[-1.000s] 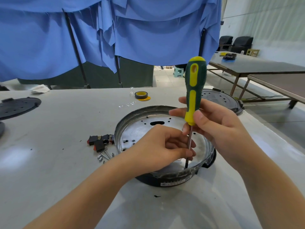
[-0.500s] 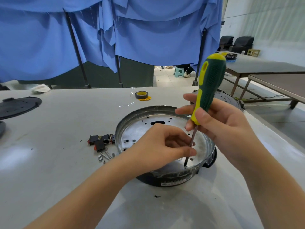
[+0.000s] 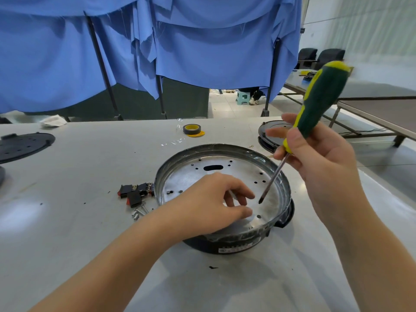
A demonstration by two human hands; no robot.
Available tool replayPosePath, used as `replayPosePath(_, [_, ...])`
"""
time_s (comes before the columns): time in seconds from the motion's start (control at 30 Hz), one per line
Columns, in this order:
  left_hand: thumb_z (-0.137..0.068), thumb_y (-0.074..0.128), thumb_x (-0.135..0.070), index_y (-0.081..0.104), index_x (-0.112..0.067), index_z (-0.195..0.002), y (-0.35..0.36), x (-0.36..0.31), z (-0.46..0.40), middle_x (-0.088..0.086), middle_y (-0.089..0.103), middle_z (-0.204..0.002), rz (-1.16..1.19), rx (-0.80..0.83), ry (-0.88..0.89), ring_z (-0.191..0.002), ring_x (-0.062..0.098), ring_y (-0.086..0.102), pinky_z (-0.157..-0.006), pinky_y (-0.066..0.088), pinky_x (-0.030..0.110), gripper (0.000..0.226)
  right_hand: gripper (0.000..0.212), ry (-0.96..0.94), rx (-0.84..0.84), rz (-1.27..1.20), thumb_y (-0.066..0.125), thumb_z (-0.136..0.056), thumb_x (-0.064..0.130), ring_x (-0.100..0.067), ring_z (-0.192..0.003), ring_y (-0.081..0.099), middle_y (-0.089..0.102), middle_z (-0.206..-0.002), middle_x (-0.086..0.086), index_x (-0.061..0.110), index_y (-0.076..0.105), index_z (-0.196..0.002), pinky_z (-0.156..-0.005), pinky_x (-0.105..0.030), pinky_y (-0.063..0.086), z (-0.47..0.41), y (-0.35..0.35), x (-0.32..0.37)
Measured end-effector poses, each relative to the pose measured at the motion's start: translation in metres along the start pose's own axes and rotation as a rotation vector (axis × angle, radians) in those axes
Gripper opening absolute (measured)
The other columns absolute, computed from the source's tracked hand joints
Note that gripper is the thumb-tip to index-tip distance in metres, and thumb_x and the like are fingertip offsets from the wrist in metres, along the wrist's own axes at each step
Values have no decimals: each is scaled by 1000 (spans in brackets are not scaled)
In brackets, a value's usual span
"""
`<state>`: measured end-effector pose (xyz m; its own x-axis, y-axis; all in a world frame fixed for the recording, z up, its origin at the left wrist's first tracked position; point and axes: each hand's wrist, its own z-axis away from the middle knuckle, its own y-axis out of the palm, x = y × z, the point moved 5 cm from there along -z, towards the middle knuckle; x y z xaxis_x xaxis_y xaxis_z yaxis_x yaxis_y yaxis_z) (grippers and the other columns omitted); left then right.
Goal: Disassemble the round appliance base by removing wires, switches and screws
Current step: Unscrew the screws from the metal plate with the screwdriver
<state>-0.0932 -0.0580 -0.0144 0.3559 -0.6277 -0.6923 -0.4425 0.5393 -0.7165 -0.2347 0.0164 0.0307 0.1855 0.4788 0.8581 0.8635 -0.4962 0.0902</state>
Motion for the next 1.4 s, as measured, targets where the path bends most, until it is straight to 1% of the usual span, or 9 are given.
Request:
replayPosePath(0.13, [-81, 71, -34, 73, -33, -88, 1, -1, 2, -20, 64, -82, -39, 89, -6, -76, 1, 57, -61, 45, 9, 7, 21, 8, 28, 90, 53, -93, 13, -9, -65, 62, 74, -93, 7, 19, 60, -111, -69, -17, 54, 1, 5, -2])
replayPosePath(0.3, [-83, 67, -28, 74, -35, -90, 9, -2, 3, -25, 62, -76, -81, 182, 30, -76, 4, 59, -63, 46, 11, 12, 22, 25, 67, 158, 52, -93, 12, -8, -64, 60, 73, -94, 6, 16, 60, -113, -67, -17, 52, 0, 9, -6])
replayPosePath(0.53, [-84, 67, -29, 73, -34, -88, 11, -3, 0, -19, 62, -81, -127, 160, 40, -78, 2, 58, -60, 43, 7, 9, 23, 27, 63, 172, 52, -93, 13, -8, -63, 60, 73, -94, 8, 15, 60, -115, -67, -16, 51, -1, 7, -8])
replayPosePath(0.73, [-87, 63, -29, 71, -32, -87, 12, -7, 0, -19, 59, -82, -164, 165, 95, -83, 1, 55, -67, 46, 11, 8, 22, 28, 66, 174, 53, -93, 14, -7, -63, 60, 73, -95, 9, 18, 60, -113, -67, -15, 51, -1, 7, -9])
replayPosePath(1.0, [-83, 71, -29, 75, -27, -86, -17, -21, 5, -16, 62, -79, -7, 83, 143, -72, -5, 55, -63, 40, 5, 5, 24, 33, 58, 177, 53, -93, 14, -7, -62, 60, 74, -95, 6, 12, 60, -116, -66, -16, 51, -2, 6, -9])
replayPosePath(1.07, [-82, 71, -33, 74, -31, -85, -31, -22, 7, -17, 66, -83, 20, 29, 159, -75, -3, 60, -67, 47, 11, 5, 24, 31, 61, 177, 54, -93, 14, -7, -62, 61, 74, -94, 7, 13, 60, -116, -66, -15, 51, -2, 6, -9])
replayPosePath(1.17, [-78, 66, -48, 71, -41, -83, -48, -18, 13, -15, 69, -88, 67, -55, 109, -85, 11, 67, -70, 59, 42, 10, 23, 36, 59, 163, 54, -92, 14, -6, -62, 61, 74, -94, 9, 15, 60, -114, -66, -15, 51, -2, 6, -9])
replayPosePath(1.23, [-80, 67, -49, 71, -40, -84, -57, -15, 19, -14, 71, -87, 129, -96, 88, -87, 14, 69, -70, 60, 47, 10, 22, 36, 56, 157, 54, -92, 13, -5, -62, 61, 74, -93, 9, 16, 60, -113, -66, -15, 52, -2, 6, -9])
replayPosePath(1.4, [-77, 62, -40, 74, -24, -86, -67, -4, 37, -7, 76, -87, 263, -125, 56, -85, 9, 72, -69, 59, 28, 21, 22, 27, 63, 165, 53, -92, 14, -4, -62, 61, 73, -94, 8, 19, 60, -112, -66, -14, 51, -1, 8, -7])
